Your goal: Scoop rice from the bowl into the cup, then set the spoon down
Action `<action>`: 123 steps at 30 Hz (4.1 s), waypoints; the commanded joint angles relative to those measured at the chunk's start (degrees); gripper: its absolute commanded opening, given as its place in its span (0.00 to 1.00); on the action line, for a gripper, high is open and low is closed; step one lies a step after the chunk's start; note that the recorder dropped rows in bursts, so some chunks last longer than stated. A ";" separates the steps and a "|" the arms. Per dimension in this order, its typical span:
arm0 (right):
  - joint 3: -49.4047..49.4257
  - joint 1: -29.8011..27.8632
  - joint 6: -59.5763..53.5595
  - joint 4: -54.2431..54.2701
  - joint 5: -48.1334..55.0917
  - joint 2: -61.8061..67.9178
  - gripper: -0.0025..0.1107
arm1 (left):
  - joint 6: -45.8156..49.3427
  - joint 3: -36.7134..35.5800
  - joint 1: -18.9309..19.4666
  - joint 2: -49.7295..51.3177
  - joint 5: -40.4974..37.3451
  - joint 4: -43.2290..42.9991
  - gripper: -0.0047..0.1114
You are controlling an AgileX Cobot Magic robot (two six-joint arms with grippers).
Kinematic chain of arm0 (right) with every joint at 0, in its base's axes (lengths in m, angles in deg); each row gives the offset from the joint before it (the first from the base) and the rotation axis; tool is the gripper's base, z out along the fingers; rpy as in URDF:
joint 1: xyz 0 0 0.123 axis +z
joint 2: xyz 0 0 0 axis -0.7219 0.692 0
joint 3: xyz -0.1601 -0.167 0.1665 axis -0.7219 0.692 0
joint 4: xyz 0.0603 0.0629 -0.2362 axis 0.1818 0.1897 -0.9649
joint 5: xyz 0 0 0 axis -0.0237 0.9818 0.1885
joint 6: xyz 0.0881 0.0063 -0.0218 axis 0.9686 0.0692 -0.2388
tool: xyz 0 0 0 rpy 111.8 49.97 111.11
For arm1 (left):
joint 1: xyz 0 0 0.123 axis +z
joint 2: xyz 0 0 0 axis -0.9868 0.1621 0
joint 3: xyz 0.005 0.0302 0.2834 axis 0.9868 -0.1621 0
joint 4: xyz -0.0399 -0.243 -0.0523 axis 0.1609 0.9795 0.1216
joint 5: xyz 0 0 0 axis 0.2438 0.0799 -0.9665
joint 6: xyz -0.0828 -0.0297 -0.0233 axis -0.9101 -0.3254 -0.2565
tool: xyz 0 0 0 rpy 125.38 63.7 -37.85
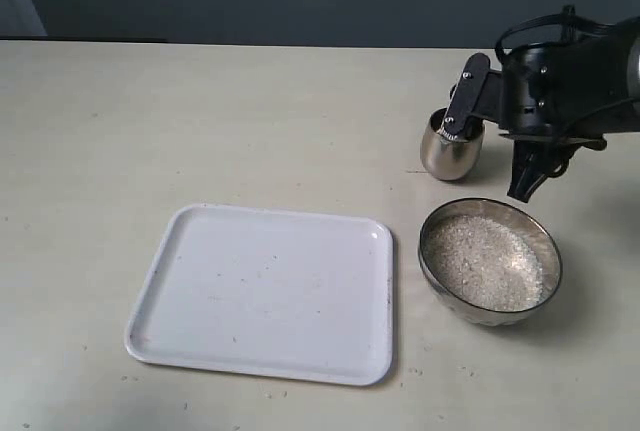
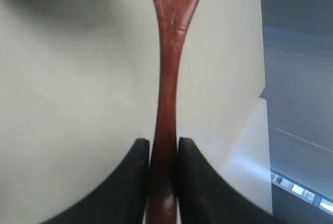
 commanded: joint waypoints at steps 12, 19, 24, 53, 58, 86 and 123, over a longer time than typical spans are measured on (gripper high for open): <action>0.21 2.68 6.20 -2.84 6.04 0.21 0.02 | -0.09 0.14 -0.41 -0.26 0.66 -0.33 0.04; 0.21 2.92 6.20 -5.31 8.47 0.31 0.02 | -0.09 0.14 -0.41 -0.26 0.66 -0.33 0.04; -0.01 3.49 6.06 -1.72 7.46 -1.04 0.02 | -0.09 0.14 -0.41 -0.26 0.66 -0.33 0.04; -3.29 20.51 -19.04 39.12 -10.45 -7.62 0.02 | -0.09 0.14 -0.41 -0.26 0.66 -0.33 0.04; -3.29 22.86 -19.92 44.20 -19.85 -7.26 0.02 | -0.09 0.14 -0.41 -0.26 0.66 -0.33 0.04; -3.29 23.90 -20.00 58.87 -17.58 1.18 0.02 | -0.09 0.14 -0.41 -0.26 0.66 -0.33 0.04; -3.29 23.90 -19.59 61.15 -11.98 -2.37 0.39 | -0.09 0.14 -0.41 -0.26 0.66 -0.33 0.04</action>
